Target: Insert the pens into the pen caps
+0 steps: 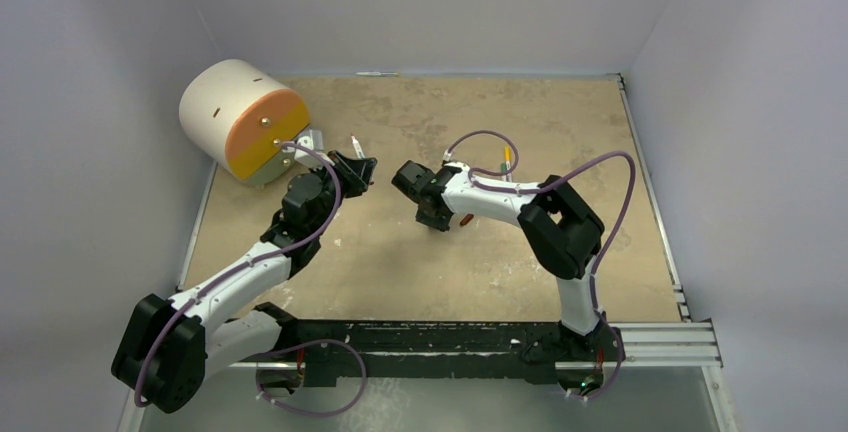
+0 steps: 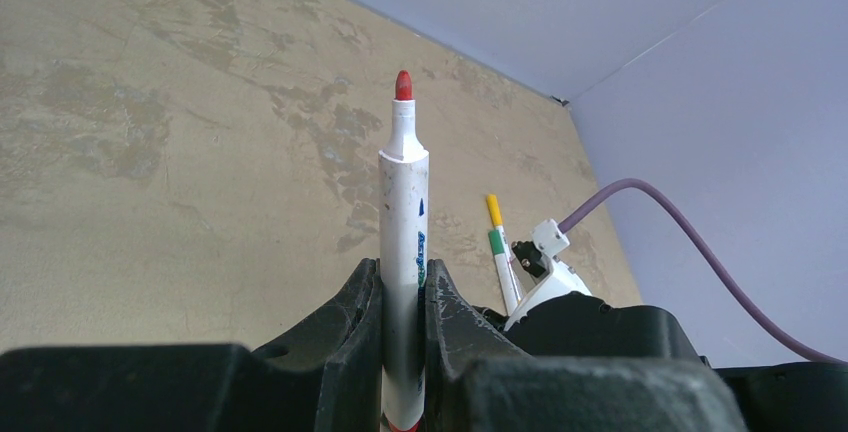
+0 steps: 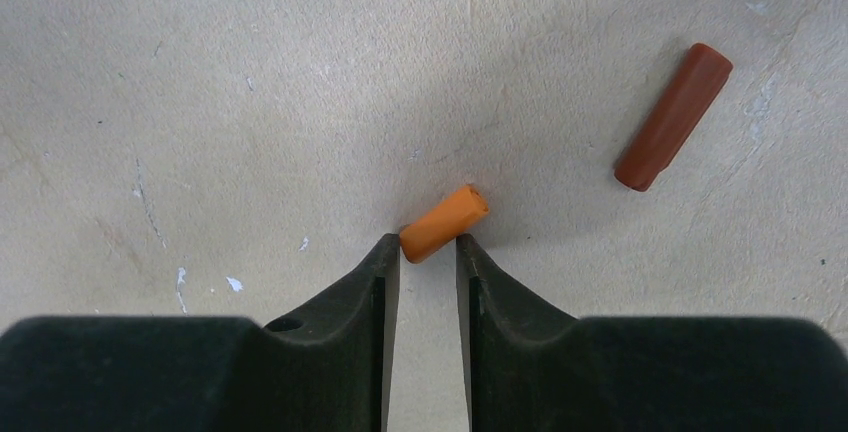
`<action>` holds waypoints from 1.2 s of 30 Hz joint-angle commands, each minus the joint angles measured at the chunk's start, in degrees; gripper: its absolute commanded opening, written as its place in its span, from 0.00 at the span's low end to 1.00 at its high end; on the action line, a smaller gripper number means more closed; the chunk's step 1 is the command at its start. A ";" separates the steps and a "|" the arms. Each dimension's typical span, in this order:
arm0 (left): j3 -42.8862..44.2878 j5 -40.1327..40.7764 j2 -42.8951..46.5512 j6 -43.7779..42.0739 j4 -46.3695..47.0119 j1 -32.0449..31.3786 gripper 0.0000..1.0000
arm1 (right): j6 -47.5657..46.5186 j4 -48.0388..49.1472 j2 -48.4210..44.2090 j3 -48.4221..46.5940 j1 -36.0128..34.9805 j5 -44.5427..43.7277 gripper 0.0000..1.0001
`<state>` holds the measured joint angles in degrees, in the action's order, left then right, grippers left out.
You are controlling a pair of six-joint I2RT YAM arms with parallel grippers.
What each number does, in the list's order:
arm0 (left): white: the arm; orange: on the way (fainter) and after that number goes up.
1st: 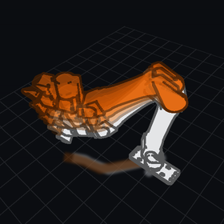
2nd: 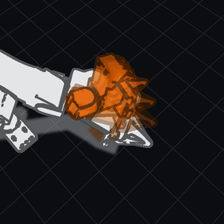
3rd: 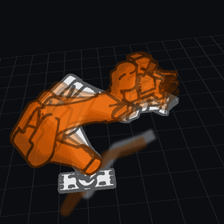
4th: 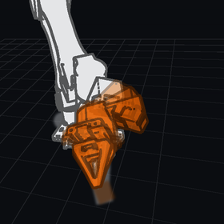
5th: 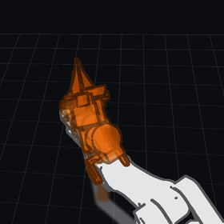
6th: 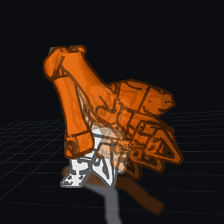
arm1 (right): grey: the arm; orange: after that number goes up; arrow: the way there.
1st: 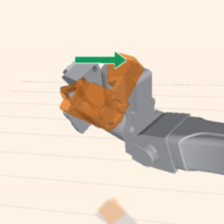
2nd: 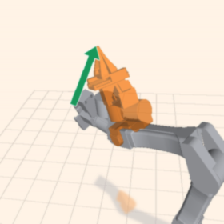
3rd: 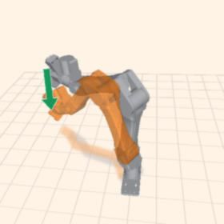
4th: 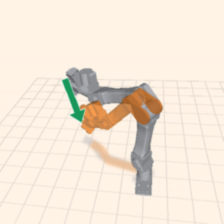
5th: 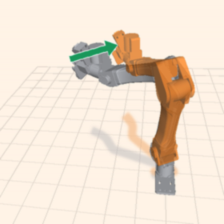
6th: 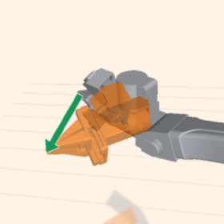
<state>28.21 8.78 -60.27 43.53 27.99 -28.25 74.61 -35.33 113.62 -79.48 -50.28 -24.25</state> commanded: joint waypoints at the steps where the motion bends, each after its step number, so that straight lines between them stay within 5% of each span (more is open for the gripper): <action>1: -0.33 -0.02 1.01 0.35 2.11 0.29 0.00 | -1.11 -0.40 -0.81 -0.30 0.10 -3.42 0.29; 7: -0.34 -0.05 1.12 0.30 1.98 0.30 0.00 | -2.11 -0.37 -1.50 0.58 0.12 -3.73 0.28; 14: -0.41 -0.22 0.82 0.46 2.45 0.30 0.00 | -0.64 -0.83 -2.95 1.72 0.33 -4.04 0.45; 21: -0.14 -0.43 0.67 0.33 2.34 0.30 0.00 | -0.78 -1.41 -1.56 0.65 1.27 -4.29 0.46; 36: -0.20 -0.51 -0.10 0.39 2.67 0.26 0.00 | -1.47 -1.06 -0.92 0.22 1.88 -5.13 0.28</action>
<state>28.18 8.75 -60.31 43.90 28.03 -28.25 72.93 -34.89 113.10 -78.39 -48.56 -26.30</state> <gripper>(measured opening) 0.127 0.295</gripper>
